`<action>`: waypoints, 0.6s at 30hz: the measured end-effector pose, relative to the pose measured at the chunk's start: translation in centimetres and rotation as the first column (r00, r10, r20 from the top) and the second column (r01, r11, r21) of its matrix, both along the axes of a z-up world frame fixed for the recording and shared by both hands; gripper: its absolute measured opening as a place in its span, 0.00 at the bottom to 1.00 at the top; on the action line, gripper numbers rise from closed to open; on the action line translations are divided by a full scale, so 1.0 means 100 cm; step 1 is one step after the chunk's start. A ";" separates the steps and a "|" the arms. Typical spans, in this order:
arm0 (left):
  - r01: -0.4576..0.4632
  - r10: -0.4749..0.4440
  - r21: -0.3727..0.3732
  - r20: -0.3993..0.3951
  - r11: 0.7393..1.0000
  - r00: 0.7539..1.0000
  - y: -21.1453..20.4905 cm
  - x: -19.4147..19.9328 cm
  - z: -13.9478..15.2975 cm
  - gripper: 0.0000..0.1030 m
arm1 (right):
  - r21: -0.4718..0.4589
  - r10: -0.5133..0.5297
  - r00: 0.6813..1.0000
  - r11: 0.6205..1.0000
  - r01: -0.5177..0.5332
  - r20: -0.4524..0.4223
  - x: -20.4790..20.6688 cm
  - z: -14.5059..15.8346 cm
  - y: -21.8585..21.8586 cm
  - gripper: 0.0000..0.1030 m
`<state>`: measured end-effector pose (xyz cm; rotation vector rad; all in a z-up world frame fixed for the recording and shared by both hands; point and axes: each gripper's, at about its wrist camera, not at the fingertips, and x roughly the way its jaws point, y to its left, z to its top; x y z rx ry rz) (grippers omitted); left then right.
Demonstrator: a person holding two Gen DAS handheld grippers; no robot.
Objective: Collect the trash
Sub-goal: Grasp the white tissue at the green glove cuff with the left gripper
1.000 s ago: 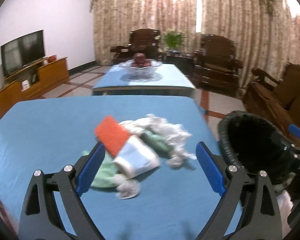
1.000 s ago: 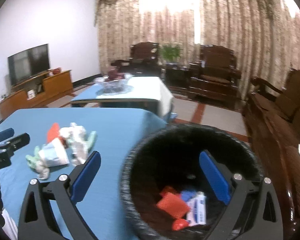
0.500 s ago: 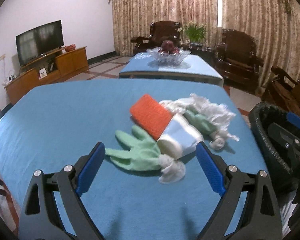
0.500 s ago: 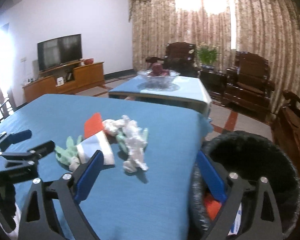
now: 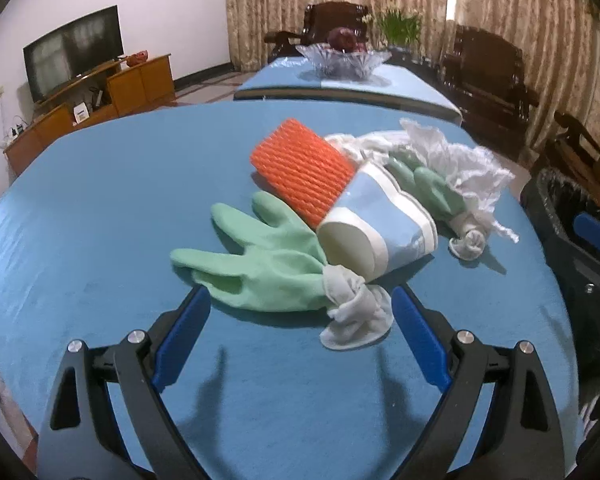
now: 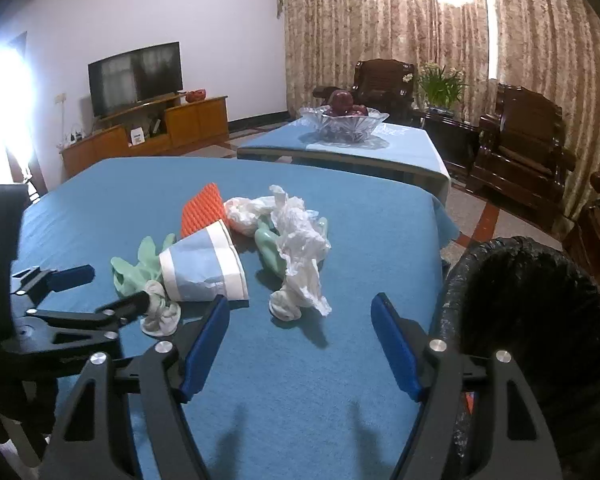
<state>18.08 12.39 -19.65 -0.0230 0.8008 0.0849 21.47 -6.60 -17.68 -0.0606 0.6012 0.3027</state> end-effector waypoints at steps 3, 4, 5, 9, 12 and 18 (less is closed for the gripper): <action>-0.010 0.009 -0.005 -0.030 1.000 0.999 -0.002 0.010 -0.011 0.87 | -0.005 0.006 1.000 1.000 -0.006 -0.008 0.002 -0.003 0.000 0.70; -0.013 0.013 -0.008 -0.044 1.000 0.999 -0.002 0.014 -0.014 0.87 | -0.008 0.008 1.000 1.000 -0.008 -0.010 0.002 -0.004 0.000 0.70; -0.016 0.016 -0.011 -0.054 1.000 0.998 -0.003 0.016 -0.017 0.87 | -0.012 0.010 1.000 1.000 -0.011 -0.010 0.002 -0.005 0.001 0.70; -0.038 0.035 -0.028 -0.100 0.999 0.994 0.002 0.022 -0.027 0.85 | -0.022 0.017 1.000 1.000 -0.017 -0.015 0.005 -0.007 0.002 0.70; -0.031 0.025 -0.056 -0.097 0.998 0.995 0.006 0.019 -0.026 0.68 | -0.018 0.017 1.000 1.000 -0.018 -0.019 0.007 -0.007 0.003 0.70; -0.055 0.043 -0.117 -0.101 0.992 0.994 0.028 0.005 -0.019 0.31 | -0.018 0.040 0.999 0.999 -0.041 -0.015 0.005 -0.005 0.011 0.70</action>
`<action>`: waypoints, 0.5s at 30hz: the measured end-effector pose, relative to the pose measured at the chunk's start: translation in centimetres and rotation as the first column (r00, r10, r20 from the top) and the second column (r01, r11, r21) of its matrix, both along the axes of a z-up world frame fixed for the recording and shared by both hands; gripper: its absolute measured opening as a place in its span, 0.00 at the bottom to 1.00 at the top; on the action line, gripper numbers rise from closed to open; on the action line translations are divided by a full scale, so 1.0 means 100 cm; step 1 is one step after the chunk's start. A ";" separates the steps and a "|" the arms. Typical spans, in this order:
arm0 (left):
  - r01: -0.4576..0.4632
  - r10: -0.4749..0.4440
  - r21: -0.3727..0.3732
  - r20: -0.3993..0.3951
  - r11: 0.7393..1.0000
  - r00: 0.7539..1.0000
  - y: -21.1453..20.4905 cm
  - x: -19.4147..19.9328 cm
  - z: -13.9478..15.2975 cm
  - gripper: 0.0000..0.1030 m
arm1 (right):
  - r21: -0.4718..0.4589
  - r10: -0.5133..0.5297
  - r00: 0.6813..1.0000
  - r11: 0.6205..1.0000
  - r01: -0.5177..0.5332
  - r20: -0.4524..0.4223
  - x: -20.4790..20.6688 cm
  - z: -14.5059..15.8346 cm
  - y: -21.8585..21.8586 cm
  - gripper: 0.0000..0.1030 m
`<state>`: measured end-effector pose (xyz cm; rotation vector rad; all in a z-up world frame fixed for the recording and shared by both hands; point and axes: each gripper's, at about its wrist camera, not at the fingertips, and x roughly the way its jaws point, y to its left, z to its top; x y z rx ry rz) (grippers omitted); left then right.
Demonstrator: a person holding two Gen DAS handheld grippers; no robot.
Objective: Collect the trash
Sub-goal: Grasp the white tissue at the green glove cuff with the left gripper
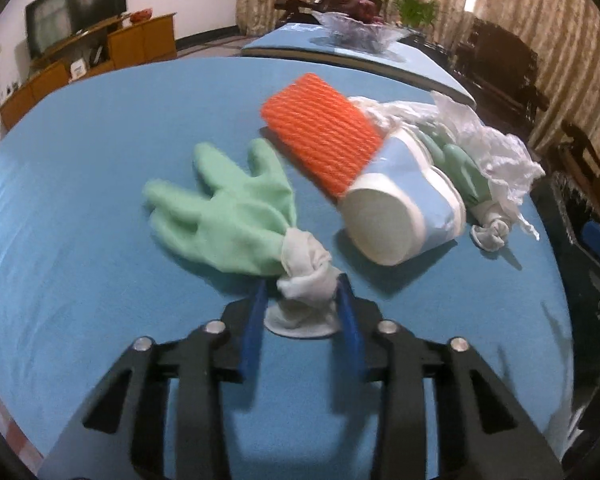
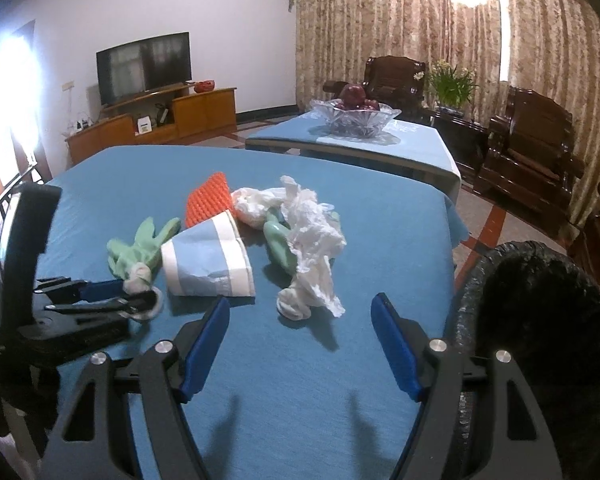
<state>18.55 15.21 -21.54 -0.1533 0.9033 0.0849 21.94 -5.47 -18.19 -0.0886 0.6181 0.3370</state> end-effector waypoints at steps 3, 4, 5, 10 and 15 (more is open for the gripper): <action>-0.019 0.019 -0.016 -0.006 1.000 1.000 0.011 -0.004 0.001 0.33 | 0.004 0.013 1.000 1.000 -0.013 -0.008 -0.002 -0.002 0.006 0.70; -0.025 0.025 -0.024 -0.006 0.999 1.000 0.014 -0.004 0.002 0.38 | 0.001 0.019 1.000 1.000 -0.019 -0.010 -0.002 -0.003 0.009 0.70; -0.031 0.030 -0.026 -0.008 0.999 1.000 0.014 -0.004 0.003 0.48 | -0.002 0.024 1.000 1.000 -0.024 -0.012 -0.003 -0.004 0.011 0.70; -0.063 0.063 -0.052 0.001 0.997 0.998 0.017 0.002 0.006 0.72 | -0.007 0.033 0.999 0.999 -0.033 -0.014 -0.004 -0.005 0.017 0.70; -0.093 0.092 -0.043 -0.021 0.995 0.996 0.022 0.019 -0.005 0.70 | -0.005 0.030 0.999 1.000 -0.030 -0.017 -0.005 -0.005 0.016 0.70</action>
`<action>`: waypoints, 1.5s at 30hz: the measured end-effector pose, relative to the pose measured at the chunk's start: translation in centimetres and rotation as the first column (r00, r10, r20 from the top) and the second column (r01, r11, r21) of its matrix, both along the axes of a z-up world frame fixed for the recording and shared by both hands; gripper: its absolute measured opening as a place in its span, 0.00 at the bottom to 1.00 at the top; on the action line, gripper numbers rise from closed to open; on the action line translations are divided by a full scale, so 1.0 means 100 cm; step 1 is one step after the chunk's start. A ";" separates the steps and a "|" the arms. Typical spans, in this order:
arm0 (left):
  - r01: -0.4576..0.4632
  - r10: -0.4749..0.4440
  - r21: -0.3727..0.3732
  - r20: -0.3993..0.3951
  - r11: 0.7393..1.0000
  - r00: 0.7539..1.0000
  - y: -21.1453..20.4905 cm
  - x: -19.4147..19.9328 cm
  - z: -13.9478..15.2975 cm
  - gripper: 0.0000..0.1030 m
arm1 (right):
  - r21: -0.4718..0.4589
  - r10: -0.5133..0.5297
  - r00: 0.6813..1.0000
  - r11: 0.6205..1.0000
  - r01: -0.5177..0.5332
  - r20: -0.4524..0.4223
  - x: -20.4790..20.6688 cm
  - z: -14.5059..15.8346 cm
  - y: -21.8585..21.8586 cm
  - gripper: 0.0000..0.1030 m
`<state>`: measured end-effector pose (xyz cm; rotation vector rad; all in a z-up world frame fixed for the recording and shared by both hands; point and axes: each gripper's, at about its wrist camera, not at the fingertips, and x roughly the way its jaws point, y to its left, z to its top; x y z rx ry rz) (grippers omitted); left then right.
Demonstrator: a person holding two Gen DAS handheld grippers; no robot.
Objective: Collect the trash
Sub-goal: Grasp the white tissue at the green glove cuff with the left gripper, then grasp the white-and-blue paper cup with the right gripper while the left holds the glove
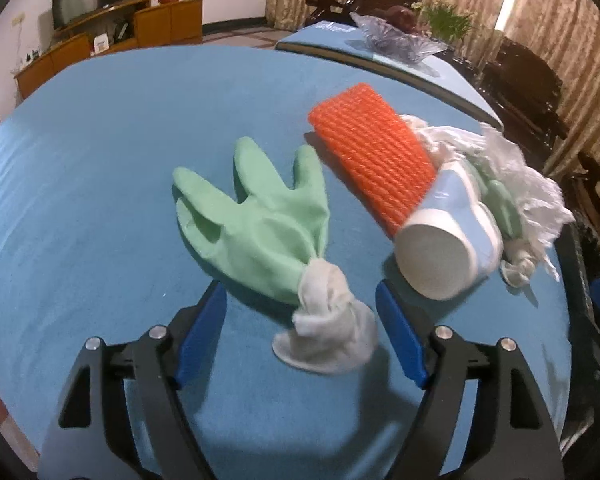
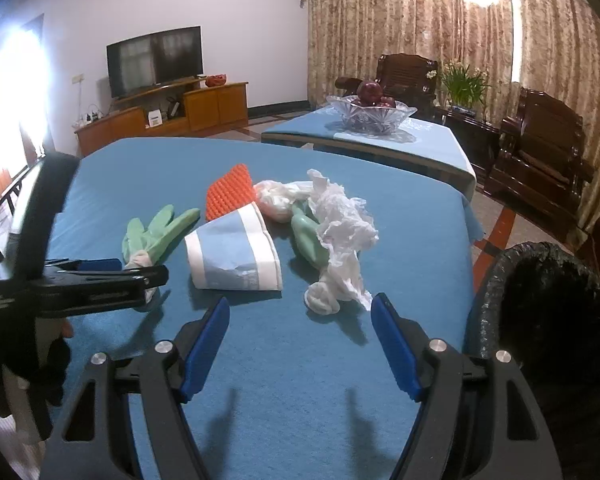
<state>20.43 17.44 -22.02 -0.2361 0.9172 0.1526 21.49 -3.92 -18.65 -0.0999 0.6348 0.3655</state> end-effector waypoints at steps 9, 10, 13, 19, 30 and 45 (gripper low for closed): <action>0.001 -0.001 -0.003 0.039 1.000 0.999 0.008 -0.008 0.006 0.28 | 0.017 0.052 0.999 0.999 -0.052 -0.003 0.001 0.000 0.013 0.70; 0.001 -0.001 0.002 0.045 1.000 0.999 0.008 -0.010 0.008 0.27 | 0.017 0.068 0.998 0.998 -0.068 0.001 0.001 0.001 0.018 0.70; 0.001 -0.002 0.021 0.058 1.000 0.998 0.010 -0.020 0.012 0.26 | 0.021 0.095 0.995 0.995 -0.095 0.010 0.006 0.002 0.029 0.70; -0.031 0.028 0.033 0.079 0.999 0.996 0.025 -0.030 0.020 0.26 | 0.025 0.141 0.990 0.990 -0.141 -0.007 0.027 -0.002 0.055 0.71; -0.047 0.041 0.060 0.102 0.997 0.994 0.039 -0.027 0.028 0.26 | -0.034 0.157 0.985 0.987 -0.160 -0.067 0.060 -0.019 0.078 0.82; -0.038 0.028 0.076 0.128 0.996 0.991 0.032 -0.030 0.040 0.26 | 0.005 0.200 0.975 0.980 -0.200 -0.097 0.043 -0.012 0.075 0.69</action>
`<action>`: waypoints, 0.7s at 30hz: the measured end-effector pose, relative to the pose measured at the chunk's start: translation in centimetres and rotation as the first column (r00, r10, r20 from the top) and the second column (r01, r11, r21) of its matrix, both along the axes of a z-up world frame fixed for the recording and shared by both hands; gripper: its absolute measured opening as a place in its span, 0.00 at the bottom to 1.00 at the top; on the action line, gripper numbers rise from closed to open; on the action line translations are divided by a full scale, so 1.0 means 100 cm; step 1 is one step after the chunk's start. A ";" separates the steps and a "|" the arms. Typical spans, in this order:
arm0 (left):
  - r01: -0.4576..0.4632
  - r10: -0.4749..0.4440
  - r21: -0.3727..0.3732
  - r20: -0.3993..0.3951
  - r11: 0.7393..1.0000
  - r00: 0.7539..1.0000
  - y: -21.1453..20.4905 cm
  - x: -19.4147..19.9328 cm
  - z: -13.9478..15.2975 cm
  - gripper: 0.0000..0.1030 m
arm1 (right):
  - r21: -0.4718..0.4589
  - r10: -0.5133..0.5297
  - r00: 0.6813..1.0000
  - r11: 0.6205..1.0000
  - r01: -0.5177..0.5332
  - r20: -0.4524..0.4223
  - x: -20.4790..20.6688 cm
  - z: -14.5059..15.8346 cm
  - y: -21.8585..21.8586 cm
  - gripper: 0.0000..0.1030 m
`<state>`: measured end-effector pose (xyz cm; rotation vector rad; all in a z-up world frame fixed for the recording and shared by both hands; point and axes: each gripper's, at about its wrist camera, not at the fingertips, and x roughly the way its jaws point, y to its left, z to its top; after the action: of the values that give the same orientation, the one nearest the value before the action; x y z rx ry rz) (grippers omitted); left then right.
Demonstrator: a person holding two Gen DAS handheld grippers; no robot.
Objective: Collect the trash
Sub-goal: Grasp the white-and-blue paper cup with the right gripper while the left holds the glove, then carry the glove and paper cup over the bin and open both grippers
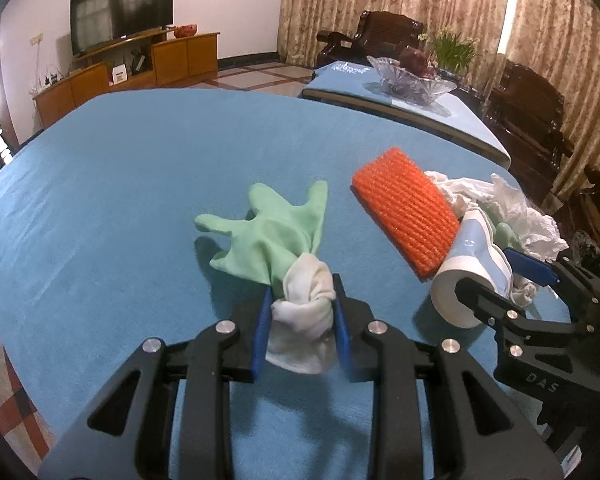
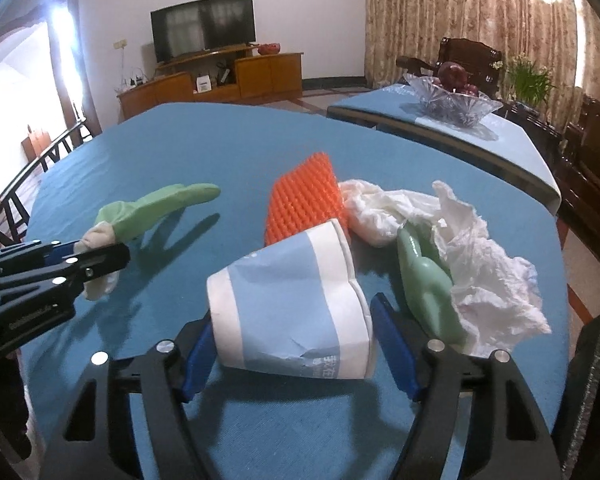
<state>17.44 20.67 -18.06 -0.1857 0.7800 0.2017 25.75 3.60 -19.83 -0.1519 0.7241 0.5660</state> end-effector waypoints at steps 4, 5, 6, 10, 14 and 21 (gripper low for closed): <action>0.010 -0.010 0.015 0.022 1.000 1.000 -0.006 -0.007 0.012 0.26 | 0.024 -0.009 1.000 1.000 0.009 0.025 -0.012 0.015 -0.008 0.69; 0.012 -0.013 0.016 0.025 1.000 1.000 -0.007 -0.008 0.014 0.26 | 0.027 -0.012 0.999 1.000 0.011 0.032 -0.014 0.019 -0.010 0.69; 0.016 -0.016 0.019 0.033 1.000 0.999 -0.009 -0.010 0.019 0.26 | 0.032 -0.016 0.999 0.999 0.014 0.040 -0.017 0.023 -0.013 0.69; 0.036 -0.037 0.026 0.062 0.999 0.997 -0.020 -0.017 0.035 0.26 | 0.064 -0.042 0.996 0.997 0.037 0.073 -0.027 0.044 -0.029 0.69; 0.061 -0.064 0.032 0.096 0.998 0.993 -0.034 -0.021 0.054 0.26 | 0.093 -0.079 0.992 0.993 0.069 0.100 -0.035 0.063 -0.047 0.69; 0.143 -0.147 0.041 0.149 0.989 0.978 -0.074 -0.023 0.083 0.26 | 0.136 -0.153 0.978 0.982 0.134 0.145 -0.052 0.094 -0.089 0.69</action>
<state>15.10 13.25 -9.77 -0.1136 0.6358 0.0599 20.59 -5.27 -10.42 -0.0255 0.5420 0.4541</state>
